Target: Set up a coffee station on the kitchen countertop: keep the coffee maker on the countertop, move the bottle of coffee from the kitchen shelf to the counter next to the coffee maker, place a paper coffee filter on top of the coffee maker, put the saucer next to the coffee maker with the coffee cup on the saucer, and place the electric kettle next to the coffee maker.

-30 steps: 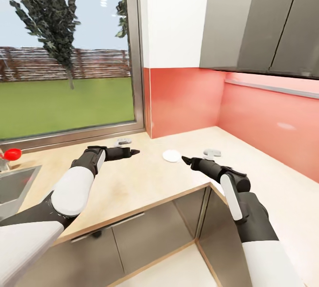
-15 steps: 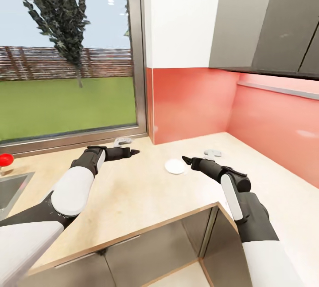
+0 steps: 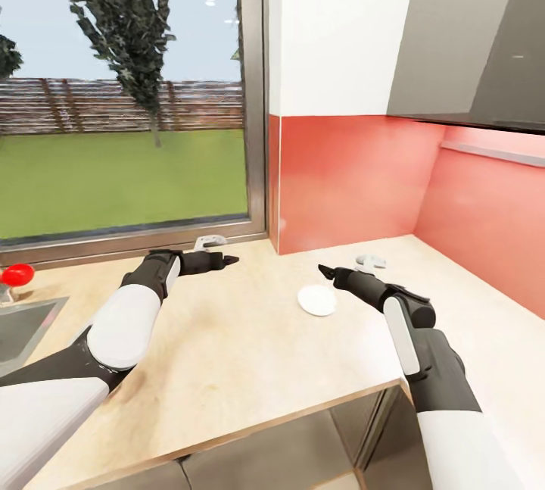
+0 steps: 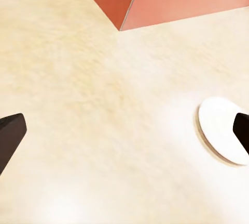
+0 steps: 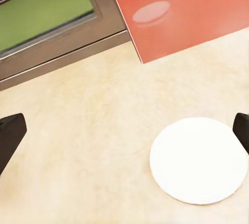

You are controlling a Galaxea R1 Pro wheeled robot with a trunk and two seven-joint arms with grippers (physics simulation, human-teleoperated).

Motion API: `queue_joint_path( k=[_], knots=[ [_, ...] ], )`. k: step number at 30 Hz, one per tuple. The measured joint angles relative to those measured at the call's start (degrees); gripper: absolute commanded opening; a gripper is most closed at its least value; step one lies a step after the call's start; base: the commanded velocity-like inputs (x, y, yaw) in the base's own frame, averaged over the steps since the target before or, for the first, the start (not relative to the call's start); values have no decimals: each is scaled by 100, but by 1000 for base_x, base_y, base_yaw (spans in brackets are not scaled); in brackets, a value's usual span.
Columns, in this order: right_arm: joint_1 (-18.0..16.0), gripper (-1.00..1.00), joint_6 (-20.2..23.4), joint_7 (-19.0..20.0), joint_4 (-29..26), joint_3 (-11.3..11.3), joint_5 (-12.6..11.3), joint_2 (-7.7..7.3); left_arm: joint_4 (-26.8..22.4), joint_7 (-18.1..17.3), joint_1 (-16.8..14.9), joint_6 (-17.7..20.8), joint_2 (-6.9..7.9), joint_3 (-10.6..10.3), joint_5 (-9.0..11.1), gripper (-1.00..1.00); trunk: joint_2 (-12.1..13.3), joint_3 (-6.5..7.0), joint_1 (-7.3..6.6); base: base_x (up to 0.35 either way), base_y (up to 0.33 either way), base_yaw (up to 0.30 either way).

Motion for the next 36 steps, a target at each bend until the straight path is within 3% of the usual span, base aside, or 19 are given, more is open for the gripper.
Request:
queue_joint_path(
  k=[9,12,22,36],
  knots=[
    [3,100,1,0,-6,-34,-1,-6,36,8,1,-9,0,0,1,100,0,-20,0,159,-42,41],
    [0,100,1,0,-5,-31,-1,-3,-13,3,168,-10,0,-1,4,100,0,-21,0,109,-3,0],
    [3,100,1,0,-9,-25,12,-5,-34,1,231,-11,0,0,9,100,-1,-21,-2,294,0,0],
    [3,100,1,-9,-10,-26,18,-8,-34,1,236,-19,0,0,9,100,0,-20,-1,69,-14,0]
  ],
)
